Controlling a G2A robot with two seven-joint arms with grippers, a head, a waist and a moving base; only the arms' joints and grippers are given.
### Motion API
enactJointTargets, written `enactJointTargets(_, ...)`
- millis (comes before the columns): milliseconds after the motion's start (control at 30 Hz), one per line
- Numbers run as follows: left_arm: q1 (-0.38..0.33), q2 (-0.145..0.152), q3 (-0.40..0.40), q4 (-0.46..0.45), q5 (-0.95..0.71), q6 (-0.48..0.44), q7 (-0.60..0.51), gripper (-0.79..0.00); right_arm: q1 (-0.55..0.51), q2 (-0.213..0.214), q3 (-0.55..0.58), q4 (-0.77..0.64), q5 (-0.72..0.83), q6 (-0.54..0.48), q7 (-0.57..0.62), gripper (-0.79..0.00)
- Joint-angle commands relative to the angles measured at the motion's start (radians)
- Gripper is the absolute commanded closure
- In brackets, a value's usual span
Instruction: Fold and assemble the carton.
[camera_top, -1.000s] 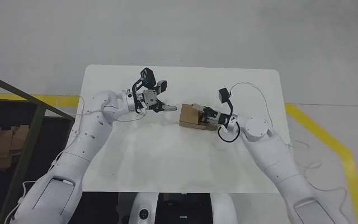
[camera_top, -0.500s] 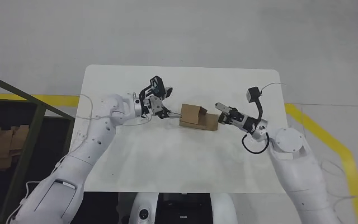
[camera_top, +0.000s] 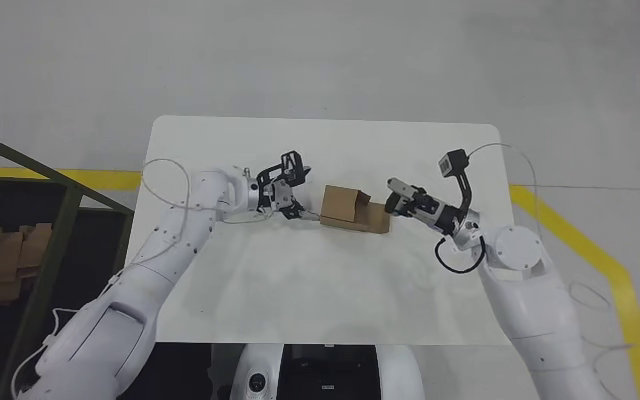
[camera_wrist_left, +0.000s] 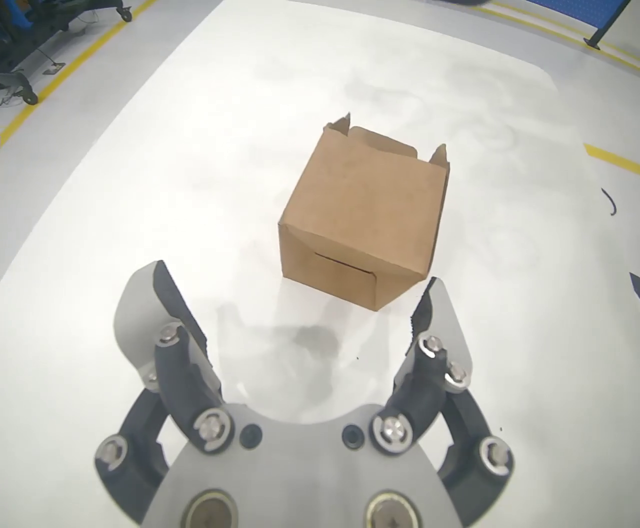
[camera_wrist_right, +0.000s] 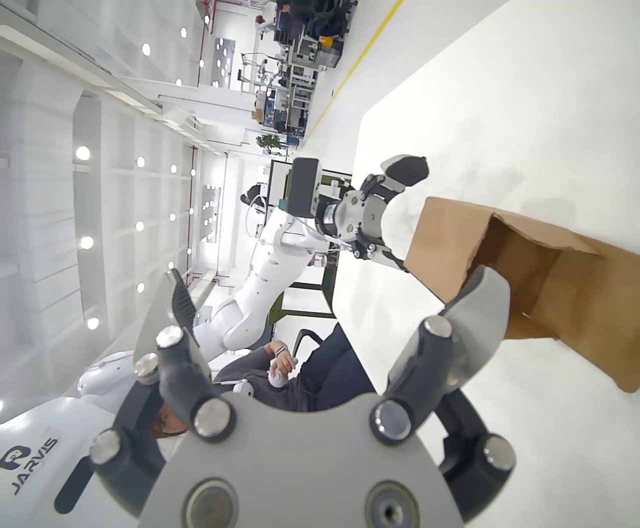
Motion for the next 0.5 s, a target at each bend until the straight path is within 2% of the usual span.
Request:
enactJointTargets(0, -0.009, -0.003, 0.012, 0.025, 0.003, -0.020, 0.018, -0.785, 0.009, -0.001, -0.006, 0.009, 0.009, -0.007, 0.005, -0.785)
enactJointTargets(333, -0.057, -0.019, 0.119, 0.087, -0.017, -0.020, 0.087, -0.785, 0.047, -0.005, -0.028, 0.070, 0.048, -0.019, 0.022, -0.785)
enactJointTargets(467, -0.086, -0.025, 0.155, 0.098, 0.027, -0.020, 0.151, -0.785, 0.066, -0.007, -0.045, 0.091, 0.053, -0.019, 0.034, -0.785)
